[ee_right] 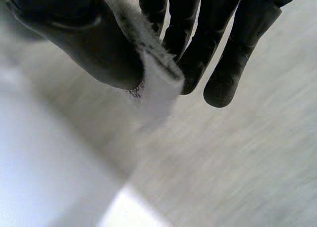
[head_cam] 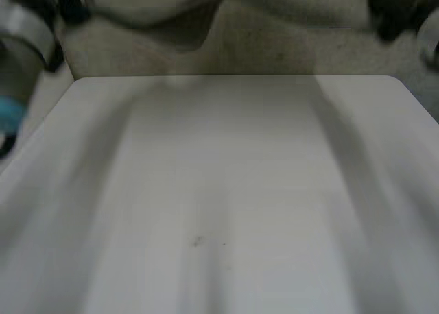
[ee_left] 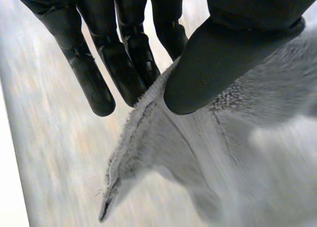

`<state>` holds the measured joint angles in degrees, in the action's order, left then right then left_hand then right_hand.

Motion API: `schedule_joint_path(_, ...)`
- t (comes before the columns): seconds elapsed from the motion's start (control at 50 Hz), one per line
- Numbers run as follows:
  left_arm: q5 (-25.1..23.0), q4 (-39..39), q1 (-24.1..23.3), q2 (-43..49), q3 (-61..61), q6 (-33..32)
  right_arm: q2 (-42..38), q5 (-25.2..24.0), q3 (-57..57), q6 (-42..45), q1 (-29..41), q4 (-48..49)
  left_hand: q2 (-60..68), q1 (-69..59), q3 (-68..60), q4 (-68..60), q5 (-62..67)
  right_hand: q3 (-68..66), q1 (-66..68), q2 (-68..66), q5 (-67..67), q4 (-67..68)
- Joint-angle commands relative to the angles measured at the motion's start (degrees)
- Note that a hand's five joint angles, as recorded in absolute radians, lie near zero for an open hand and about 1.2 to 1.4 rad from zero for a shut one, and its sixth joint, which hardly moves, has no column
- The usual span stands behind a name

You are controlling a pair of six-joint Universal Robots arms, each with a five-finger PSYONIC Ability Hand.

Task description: Fold the towel.

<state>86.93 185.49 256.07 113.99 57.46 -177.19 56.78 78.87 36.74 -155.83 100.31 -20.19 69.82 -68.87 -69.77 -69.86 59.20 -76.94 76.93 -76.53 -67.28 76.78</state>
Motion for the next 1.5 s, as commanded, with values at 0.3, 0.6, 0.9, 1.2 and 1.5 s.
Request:
schedule_joint_path(0.3,-8.18,19.74,1.45,7.83,39.05,-21.62,-4.59,-2.76,36.21,13.53,-0.37,8.77,10.18,-11.13,-10.23,-10.14,10.8,-3.06,3.07,-3.47,-2.72,3.22)
schedule_joint_path(0.6,-9.49,-1.85,8.22,-25.26,53.71,-30.84,20.46,-3.99,46.92,28.96,-9.59,-12.36,10.18,-11.13,-10.23,-10.14,10.8,-3.06,3.07,-3.47,-2.72,3.22)
schedule_joint_path(0.9,-22.24,-1.44,9.01,-24.34,53.81,-30.84,16.43,-4.78,45.0,31.2,-10.22,-6.26,10.18,-11.13,-10.23,-10.14,10.8,-3.06,3.07,-3.47,-2.72,3.22)
schedule_joint_path(1.2,-9.41,2.07,0.4,13.69,15.52,-30.58,-7.3,5.24,22.85,19.33,-2.57,4.11,10.18,-11.13,-10.23,-10.14,10.8,-3.06,3.07,-3.47,-2.72,3.22)
schedule_joint_path(1.5,-9.06,2.77,-1.53,28.13,-0.86,-30.76,-20.12,12.88,6.43,19.16,0.24,5.87,10.18,-11.13,-10.23,-10.14,10.8,66.94,-66.93,66.53,67.28,-66.78)
